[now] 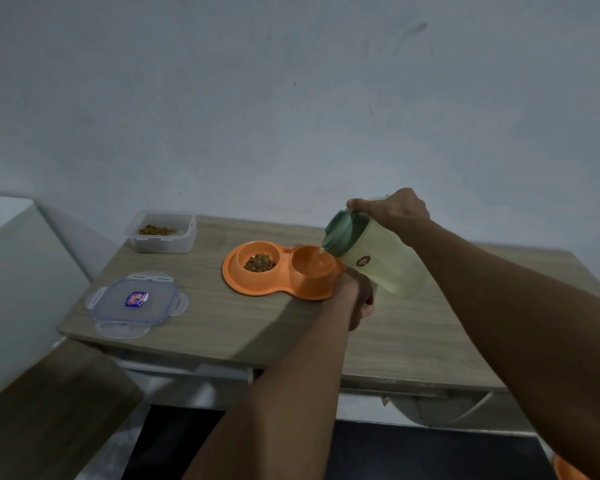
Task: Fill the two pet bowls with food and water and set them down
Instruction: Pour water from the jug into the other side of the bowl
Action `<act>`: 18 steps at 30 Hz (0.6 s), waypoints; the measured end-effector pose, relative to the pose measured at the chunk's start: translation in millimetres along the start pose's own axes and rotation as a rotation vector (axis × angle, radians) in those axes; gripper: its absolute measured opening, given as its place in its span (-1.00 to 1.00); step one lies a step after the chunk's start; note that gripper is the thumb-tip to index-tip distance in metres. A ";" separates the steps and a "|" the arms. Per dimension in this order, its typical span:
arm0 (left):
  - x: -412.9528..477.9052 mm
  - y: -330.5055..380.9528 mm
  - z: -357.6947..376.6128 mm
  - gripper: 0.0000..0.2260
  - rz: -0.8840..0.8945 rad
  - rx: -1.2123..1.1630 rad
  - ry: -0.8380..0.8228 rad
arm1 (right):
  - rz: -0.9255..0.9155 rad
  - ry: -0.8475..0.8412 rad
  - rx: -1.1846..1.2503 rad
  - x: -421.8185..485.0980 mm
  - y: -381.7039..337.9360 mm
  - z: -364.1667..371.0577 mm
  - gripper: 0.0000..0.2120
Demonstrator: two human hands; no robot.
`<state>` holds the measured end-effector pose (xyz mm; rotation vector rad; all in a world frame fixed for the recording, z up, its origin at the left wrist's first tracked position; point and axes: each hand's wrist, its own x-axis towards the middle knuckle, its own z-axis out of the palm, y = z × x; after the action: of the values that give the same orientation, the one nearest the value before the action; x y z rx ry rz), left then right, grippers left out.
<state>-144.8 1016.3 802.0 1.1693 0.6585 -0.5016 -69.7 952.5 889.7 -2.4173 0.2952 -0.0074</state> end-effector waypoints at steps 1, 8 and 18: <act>-0.5 0.9 0.4 -0.70 -0.014 -0.011 0.002 | -0.001 -0.001 -0.006 0.1 -0.2 -0.2 -0.31; -3.4 5.5 -1.0 -0.58 -0.017 -0.019 -0.034 | -0.003 -0.003 -0.026 3.1 -2.1 -1.7 -0.29; -6.3 3.5 -1.1 -0.62 0.027 0.016 -0.040 | -0.007 -0.014 -0.041 5.0 -3.6 -1.1 -0.26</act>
<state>-147.2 1018.7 808.5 1.1790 0.6042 -0.5067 -64.1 953.4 892.5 -2.4576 0.2834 0.0124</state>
